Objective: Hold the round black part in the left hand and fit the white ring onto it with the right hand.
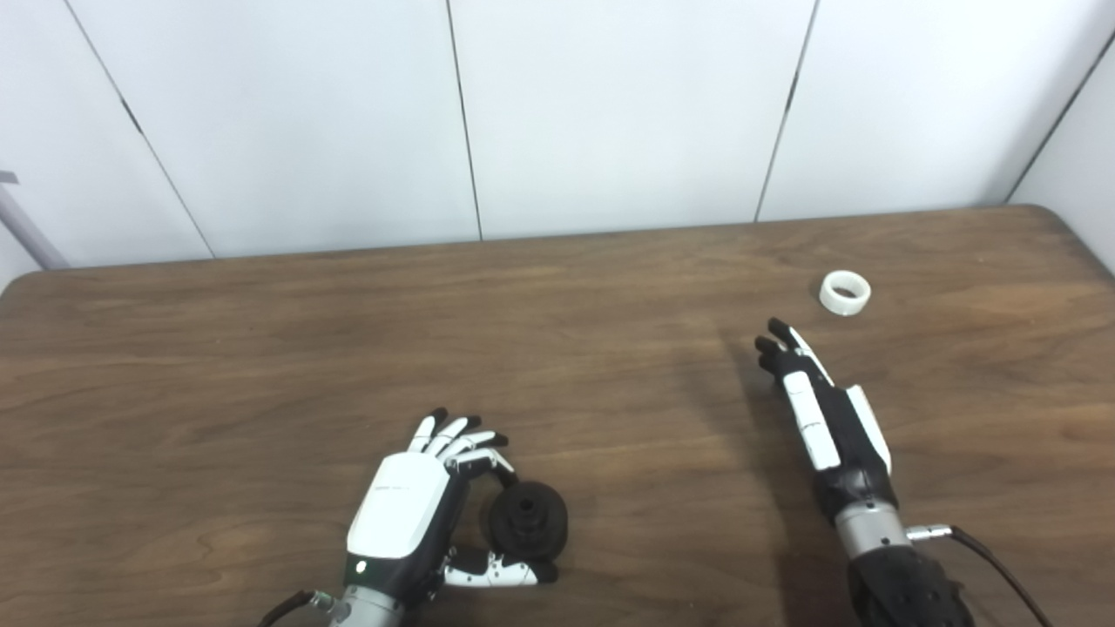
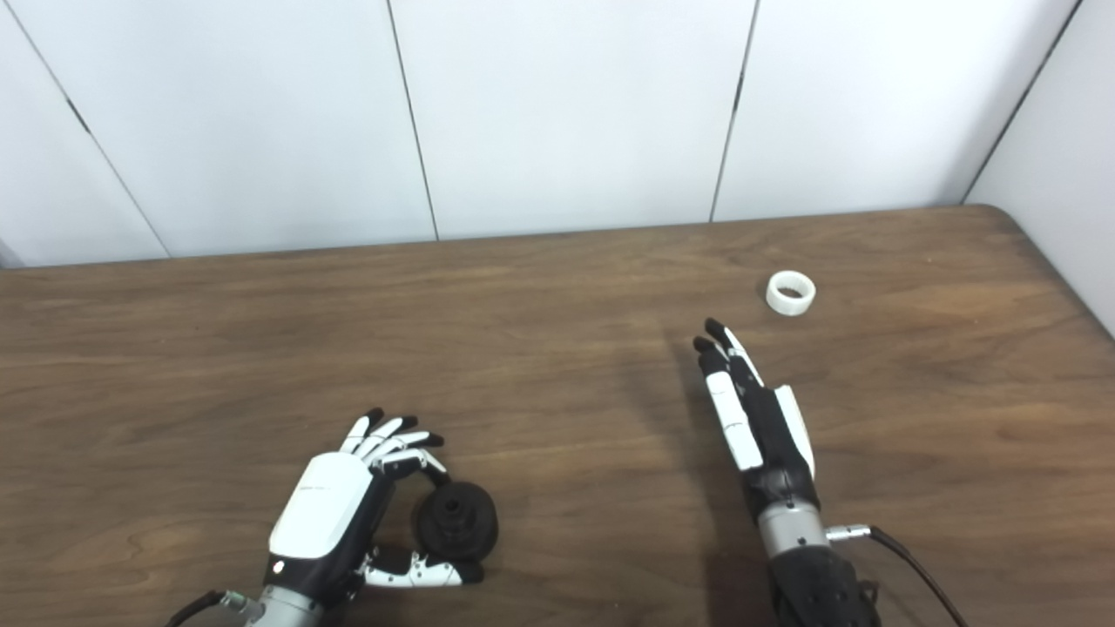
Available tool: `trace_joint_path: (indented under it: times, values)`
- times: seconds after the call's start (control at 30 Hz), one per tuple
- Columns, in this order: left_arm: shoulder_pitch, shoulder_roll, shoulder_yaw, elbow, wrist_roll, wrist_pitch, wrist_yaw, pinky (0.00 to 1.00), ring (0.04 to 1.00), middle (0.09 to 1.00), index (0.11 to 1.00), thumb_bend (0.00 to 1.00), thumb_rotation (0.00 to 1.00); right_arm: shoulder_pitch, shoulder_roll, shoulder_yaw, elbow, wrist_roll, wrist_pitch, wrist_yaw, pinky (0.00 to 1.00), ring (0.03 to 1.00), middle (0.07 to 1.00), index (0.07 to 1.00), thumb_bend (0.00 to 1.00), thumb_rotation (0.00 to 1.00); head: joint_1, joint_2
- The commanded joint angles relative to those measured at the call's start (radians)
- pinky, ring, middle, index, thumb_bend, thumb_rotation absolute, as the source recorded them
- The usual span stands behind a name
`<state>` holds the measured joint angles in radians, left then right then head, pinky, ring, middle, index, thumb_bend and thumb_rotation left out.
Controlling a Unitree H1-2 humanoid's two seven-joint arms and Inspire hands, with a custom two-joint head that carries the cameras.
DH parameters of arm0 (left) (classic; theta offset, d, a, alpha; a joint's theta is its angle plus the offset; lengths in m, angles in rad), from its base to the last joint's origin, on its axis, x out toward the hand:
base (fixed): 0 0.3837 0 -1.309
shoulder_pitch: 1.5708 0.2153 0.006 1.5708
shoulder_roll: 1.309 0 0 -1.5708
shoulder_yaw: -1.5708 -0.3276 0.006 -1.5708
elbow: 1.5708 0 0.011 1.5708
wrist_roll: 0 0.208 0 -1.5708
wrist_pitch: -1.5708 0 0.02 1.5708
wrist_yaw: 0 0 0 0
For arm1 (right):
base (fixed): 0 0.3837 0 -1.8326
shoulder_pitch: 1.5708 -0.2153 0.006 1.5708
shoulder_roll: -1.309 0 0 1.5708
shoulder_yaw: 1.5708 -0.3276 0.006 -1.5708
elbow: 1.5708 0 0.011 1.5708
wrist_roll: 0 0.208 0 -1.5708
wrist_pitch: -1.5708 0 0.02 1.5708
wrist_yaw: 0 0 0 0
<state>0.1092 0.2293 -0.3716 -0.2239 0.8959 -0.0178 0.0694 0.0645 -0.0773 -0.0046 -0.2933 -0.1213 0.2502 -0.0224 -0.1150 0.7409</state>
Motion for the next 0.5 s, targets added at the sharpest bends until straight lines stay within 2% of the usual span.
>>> trace_joint_path:
  times: [0.0, 0.13, 0.2, 0.23, 0.27, 0.3, 0.33, 0.47]
  values:
    - [0.006, 0.002, -0.006, 0.009, 0.018, -0.007, -0.01, 1.0, 0.903, 0.801, 0.486, 0.52, 0.05, -0.014, -0.01, -0.01, -0.051, 0.017, 0.003, 0.013, 0.97, 0.919, 0.903, 0.928, 0.51, 1.0, -0.001, 0.005]
    - [0.005, -0.001, -0.009, 0.014, 0.023, -0.001, -0.015, 1.0, 0.907, 0.803, 0.486, 0.52, 0.05, -0.024, -0.027, -0.029, -0.07, 0.042, 0.015, 0.028, 0.97, 0.929, 0.907, 0.922, 0.5, 1.0, -0.01, 0.013]
    - [0.005, -0.005, -0.009, 0.015, 0.024, 0.001, -0.015, 1.0, 0.906, 0.802, 0.486, 0.52, 0.05, -0.034, -0.035, -0.04, -0.084, 0.049, 0.028, 0.032, 0.94, 0.925, 0.91, 0.909, 0.5, 0.94, -0.019, 0.016]
    - [0.005, -0.006, -0.009, 0.014, 0.024, 0.002, -0.015, 1.0, 0.906, 0.802, 0.486, 0.52, 0.05, -0.043, -0.043, -0.04, -0.096, 0.015, 0.043, 0.02, 0.93, 0.922, 0.91, 0.906, 0.5, 0.92, -0.029, 0.018]
    - [0.005, -0.006, -0.009, 0.013, 0.024, 0.002, -0.016, 1.0, 0.907, 0.801, 0.486, 0.52, 0.05, -0.049, -0.047, -0.04, -0.104, -0.011, 0.053, 0.011, 0.86, 0.886, 0.889, 0.875, 0.52, 0.83, -0.029, 0.018]
    - [0.006, -0.006, -0.009, 0.012, 0.024, 0.003, -0.017, 1.0, 0.908, 0.801, 0.486, 0.52, 0.05, -0.056, -0.05, -0.039, -0.115, -0.046, 0.072, -0.002, 0.83, 0.873, 0.881, 0.865, 0.53, 0.8, -0.029, 0.018]
    - [0.006, -0.006, -0.009, 0.011, 0.025, 0.001, -0.016, 1.0, 0.909, 0.801, 0.486, 0.52, 0.05, -0.065, -0.056, -0.036, -0.128, -0.094, 0.097, -0.016, 0.8, 0.857, 0.87, 0.845, 0.55, 0.74, -0.061, 0.022]
    - [0.004, 0.003, -0.007, 0.014, 0.024, -0.013, -0.01, 1.0, 0.905, 0.797, 0.485, 0.52, 0.05, -0.121, -0.095, -0.02, -0.155, -0.28, 0.17, -0.044, 0.77, 0.808, 0.812, 0.769, 0.69, 0.49, -0.145, 0.02]
